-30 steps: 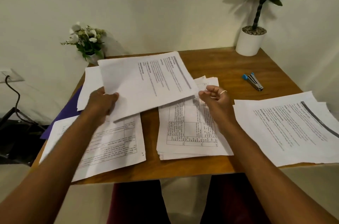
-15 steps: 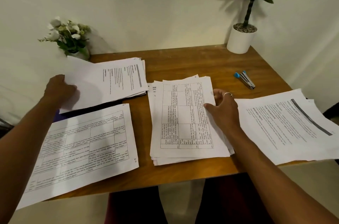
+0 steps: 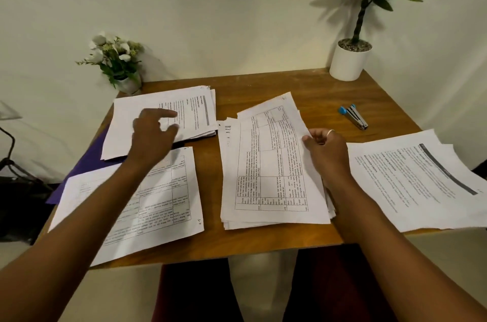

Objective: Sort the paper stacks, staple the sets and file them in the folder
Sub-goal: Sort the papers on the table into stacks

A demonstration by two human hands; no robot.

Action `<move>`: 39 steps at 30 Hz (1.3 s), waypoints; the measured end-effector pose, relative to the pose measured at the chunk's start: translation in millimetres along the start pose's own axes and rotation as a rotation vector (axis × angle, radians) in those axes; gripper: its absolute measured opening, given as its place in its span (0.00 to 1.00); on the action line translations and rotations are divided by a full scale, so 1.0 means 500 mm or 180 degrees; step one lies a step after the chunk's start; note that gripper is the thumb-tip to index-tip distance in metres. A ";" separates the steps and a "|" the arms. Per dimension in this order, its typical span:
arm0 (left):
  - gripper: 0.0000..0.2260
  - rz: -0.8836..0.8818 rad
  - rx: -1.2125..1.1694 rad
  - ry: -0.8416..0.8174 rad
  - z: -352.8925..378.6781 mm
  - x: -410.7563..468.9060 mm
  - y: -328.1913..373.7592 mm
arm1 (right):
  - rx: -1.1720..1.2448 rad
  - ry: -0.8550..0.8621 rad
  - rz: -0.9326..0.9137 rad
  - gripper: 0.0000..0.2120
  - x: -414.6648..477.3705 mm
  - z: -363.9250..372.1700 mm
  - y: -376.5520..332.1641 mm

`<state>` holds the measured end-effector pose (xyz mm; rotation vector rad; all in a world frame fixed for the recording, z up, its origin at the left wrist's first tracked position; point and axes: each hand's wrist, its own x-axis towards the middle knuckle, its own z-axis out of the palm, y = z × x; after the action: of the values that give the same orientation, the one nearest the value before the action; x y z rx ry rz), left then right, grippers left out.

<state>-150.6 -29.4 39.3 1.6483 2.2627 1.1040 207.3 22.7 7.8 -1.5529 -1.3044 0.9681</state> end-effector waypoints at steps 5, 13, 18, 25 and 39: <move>0.09 -0.0610 -0.0976 -0.0528 0.024 -0.106 0.126 | 0.1028 -0.0038 0.0379 0.07 -0.012 -0.009 -0.027; 0.13 -0.0842 -0.1603 -0.0903 0.061 -0.171 0.170 | 0.1479 -0.0633 0.0356 0.13 -0.050 0.002 -0.057; 0.10 -0.0936 -0.1260 -0.1207 0.010 -0.156 0.149 | 0.1675 -0.0771 0.0270 0.14 -0.060 0.000 -0.067; 0.10 -0.0458 -0.0209 -0.1730 -0.151 -0.082 0.108 | 0.1640 -0.0999 0.0172 0.11 -0.066 0.015 -0.079; 0.07 -0.0134 0.1734 -0.1960 -0.156 -0.031 -0.107 | -0.0925 0.0078 -0.0392 0.09 -0.047 0.034 0.013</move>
<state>-224.9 -87.5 57.9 1.7621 2.2319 -0.0807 189.9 1.5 -3.3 -1.6716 -1.5568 0.7032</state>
